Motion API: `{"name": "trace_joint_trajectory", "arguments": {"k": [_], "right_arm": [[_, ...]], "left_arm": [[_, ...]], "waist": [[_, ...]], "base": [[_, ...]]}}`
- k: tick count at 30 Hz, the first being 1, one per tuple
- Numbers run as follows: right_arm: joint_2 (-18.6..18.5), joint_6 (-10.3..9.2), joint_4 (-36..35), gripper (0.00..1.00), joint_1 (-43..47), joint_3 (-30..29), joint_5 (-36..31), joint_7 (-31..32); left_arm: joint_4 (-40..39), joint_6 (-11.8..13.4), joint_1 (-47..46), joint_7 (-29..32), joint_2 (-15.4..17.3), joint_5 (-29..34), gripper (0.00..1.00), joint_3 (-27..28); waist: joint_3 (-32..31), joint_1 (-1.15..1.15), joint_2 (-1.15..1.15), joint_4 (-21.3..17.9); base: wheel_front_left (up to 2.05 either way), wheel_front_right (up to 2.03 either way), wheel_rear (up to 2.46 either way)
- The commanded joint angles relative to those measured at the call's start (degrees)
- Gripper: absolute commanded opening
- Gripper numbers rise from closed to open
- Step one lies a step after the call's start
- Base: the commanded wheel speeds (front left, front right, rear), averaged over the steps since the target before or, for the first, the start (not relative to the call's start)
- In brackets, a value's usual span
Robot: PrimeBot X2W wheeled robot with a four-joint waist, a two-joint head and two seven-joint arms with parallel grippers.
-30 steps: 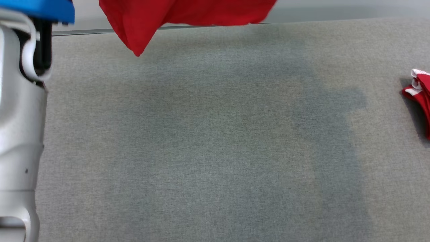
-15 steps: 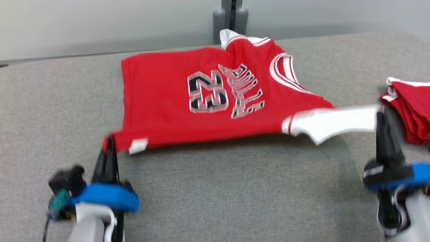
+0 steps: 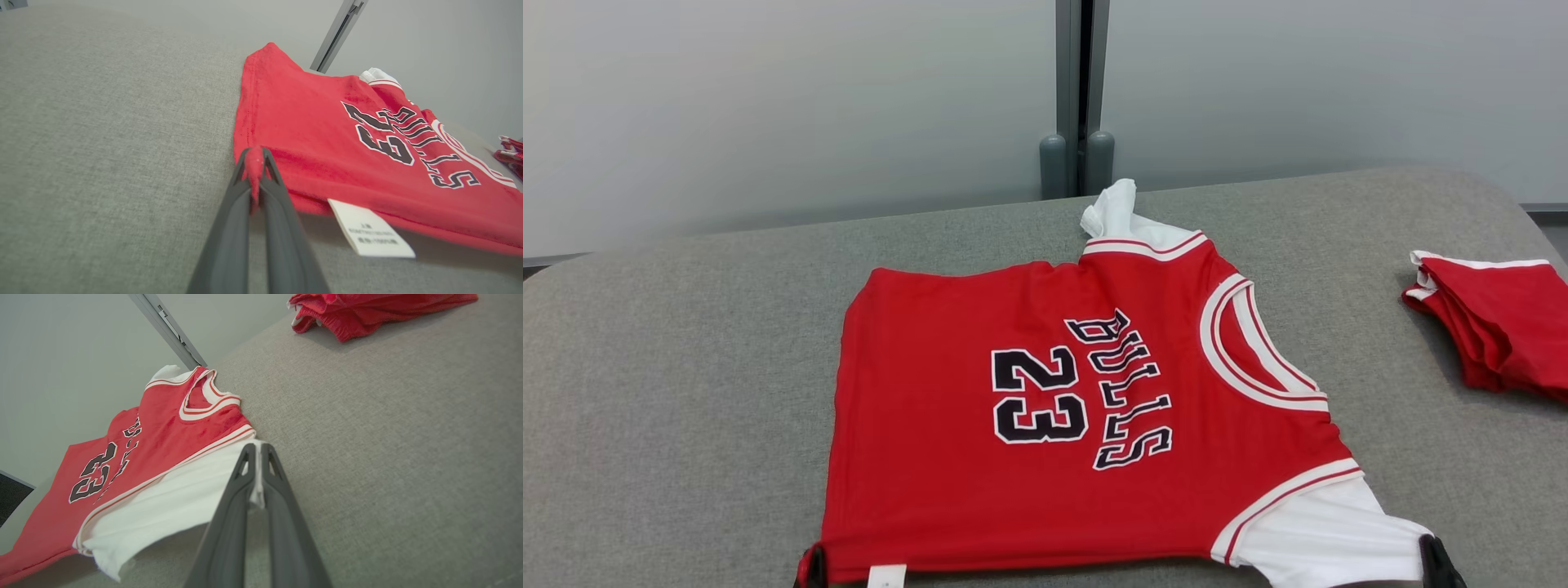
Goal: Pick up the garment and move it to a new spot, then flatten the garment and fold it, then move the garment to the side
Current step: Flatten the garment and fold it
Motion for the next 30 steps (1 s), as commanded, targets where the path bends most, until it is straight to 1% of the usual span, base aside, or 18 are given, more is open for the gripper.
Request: {"name": "trace_joint_trajectory", "arguments": {"k": [1,6,9,13,16,18,20,24,26,29,30], "right_arm": [[-0.46,-0.08,-0.71,0.00,1.06,0.03,-0.18,-0.29],[0.51,-0.08,-4.08,0.00,1.90,-1.82,1.38,-0.29],[0.54,-0.04,-5.10,0.00,-1.20,-0.65,2.70,-0.29],[-1.37,-0.04,-3.31,0.00,-7.18,2.13,4.09,-0.11],[-2.38,-0.04,-0.70,0.00,-12.91,3.37,4.96,0.88],[-2.91,-0.04,1.77,0.00,-16.66,3.94,4.89,1.65],[-3.32,-0.04,4.21,0.00,-20.31,4.65,4.37,2.01],[-3.45,-0.04,10.09,0.00,-26.78,5.82,3.01,2.50],[-3.39,-0.04,13.11,0.00,-29.39,6.40,2.09,2.12],[-3.13,-0.04,17.76,0.00,-32.59,6.60,0.85,1.59],[-3.10,-0.04,18.68,0.66,-33.64,6.87,0.32,1.10]], "left_arm": [[-0.68,-0.07,1.10,-0.28,0.27,-0.29,0.00,0.48],[-3.55,-0.07,4.25,-0.29,0.27,-1.38,0.00,-0.81],[-4.28,-0.08,1.83,-0.29,0.21,-1.73,0.00,-1.79],[-2.26,-0.08,-3.05,-0.29,0.18,-2.92,0.00,-2.78],[0.83,0.06,-7.60,-0.28,0.19,-3.21,0.00,-3.33],[3.60,0.30,-10.85,-0.28,0.16,-1.22,0.00,-4.45],[5.91,1.13,-13.79,-0.29,0.23,-1.44,0.00,-4.39],[9.52,1.85,-18.85,-0.28,0.16,-1.31,0.00,-4.66],[11.18,1.96,-20.75,-0.28,0.16,0.29,0.00,-5.21],[14.03,2.27,-22.61,-0.29,0.19,-0.12,0.00,-5.72],[14.56,2.52,-23.31,-0.29,0.18,-0.41,0.00,-5.52]], "waist": [[-0.35,0.02,0.00,-0.11],[-0.63,0.02,0.00,0.69],[0.06,0.02,0.00,1.30],[1.60,0.02,0.00,1.74],[2.90,0.02,0.00,2.08],[3.88,0.02,0.00,2.31],[4.93,0.02,0.00,2.45],[6.96,0.02,0.00,2.61],[7.59,0.02,0.00,2.64],[8.17,0.02,0.00,2.65],[8.30,0.02,0.00,2.63]], "base": [[0.00,0.00,0.00],[0.00,0.00,0.00],[0.00,0.00,0.00],[0.00,0.00,0.00],[0.00,0.00,0.00],[0.00,0.00,0.00],[0.00,0.00,0.00],[0.00,0.00,0.00],[0.00,0.00,0.00],[0.00,0.00,0.00],[0.00,0.00,0.00]]}}
